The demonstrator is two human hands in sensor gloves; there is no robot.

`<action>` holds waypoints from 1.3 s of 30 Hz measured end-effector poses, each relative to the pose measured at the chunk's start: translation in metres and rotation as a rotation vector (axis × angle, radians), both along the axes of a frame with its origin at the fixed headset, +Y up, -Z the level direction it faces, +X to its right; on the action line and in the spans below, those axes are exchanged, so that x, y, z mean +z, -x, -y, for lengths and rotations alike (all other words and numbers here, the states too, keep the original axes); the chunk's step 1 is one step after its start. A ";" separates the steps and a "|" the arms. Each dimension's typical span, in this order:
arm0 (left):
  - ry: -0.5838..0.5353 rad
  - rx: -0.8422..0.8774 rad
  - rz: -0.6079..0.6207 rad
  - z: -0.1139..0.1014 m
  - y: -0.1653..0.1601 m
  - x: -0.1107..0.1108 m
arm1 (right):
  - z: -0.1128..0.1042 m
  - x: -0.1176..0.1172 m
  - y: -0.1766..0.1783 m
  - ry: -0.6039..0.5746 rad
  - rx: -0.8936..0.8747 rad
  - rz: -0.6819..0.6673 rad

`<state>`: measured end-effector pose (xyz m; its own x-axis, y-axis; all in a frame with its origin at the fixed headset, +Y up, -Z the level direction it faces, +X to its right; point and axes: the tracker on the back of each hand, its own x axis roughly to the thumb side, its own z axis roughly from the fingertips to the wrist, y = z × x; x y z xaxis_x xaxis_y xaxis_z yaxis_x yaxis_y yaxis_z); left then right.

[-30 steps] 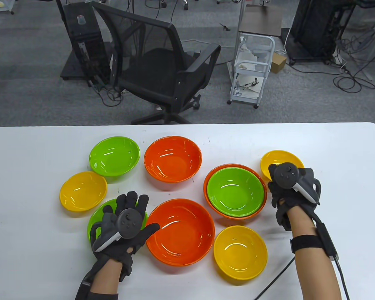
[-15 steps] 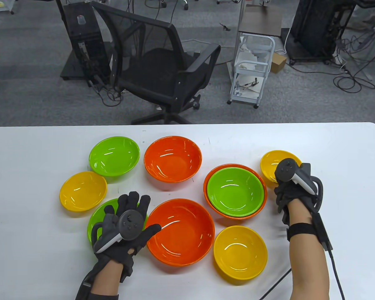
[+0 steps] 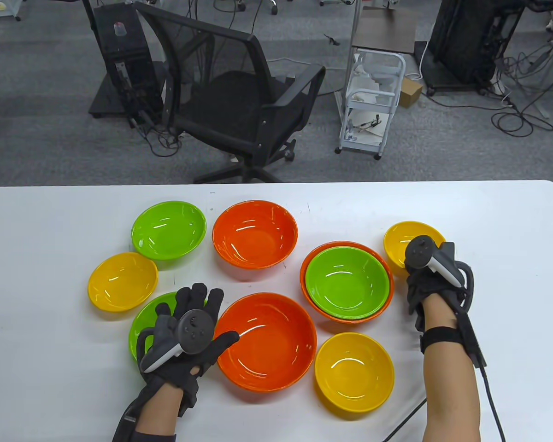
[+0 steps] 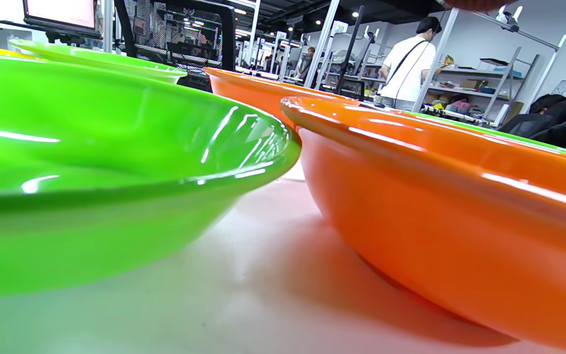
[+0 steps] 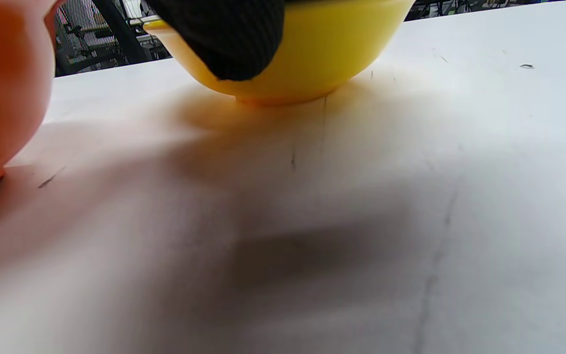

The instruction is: Nest bowls by size, largest on bottom, smallest on top

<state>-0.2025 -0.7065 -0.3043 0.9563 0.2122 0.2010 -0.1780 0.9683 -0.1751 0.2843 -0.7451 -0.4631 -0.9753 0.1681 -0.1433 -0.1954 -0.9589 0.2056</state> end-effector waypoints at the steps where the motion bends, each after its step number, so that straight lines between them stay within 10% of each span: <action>1: 0.001 -0.001 0.000 0.000 0.000 0.000 | 0.000 0.001 0.001 -0.011 0.001 0.000; 23: 0.005 0.002 -0.012 0.000 0.001 -0.001 | -0.035 0.018 0.011 -0.319 0.056 -0.051; 39: 0.005 0.013 -0.017 0.000 0.003 -0.001 | -0.085 0.079 0.045 -0.625 -0.011 -0.310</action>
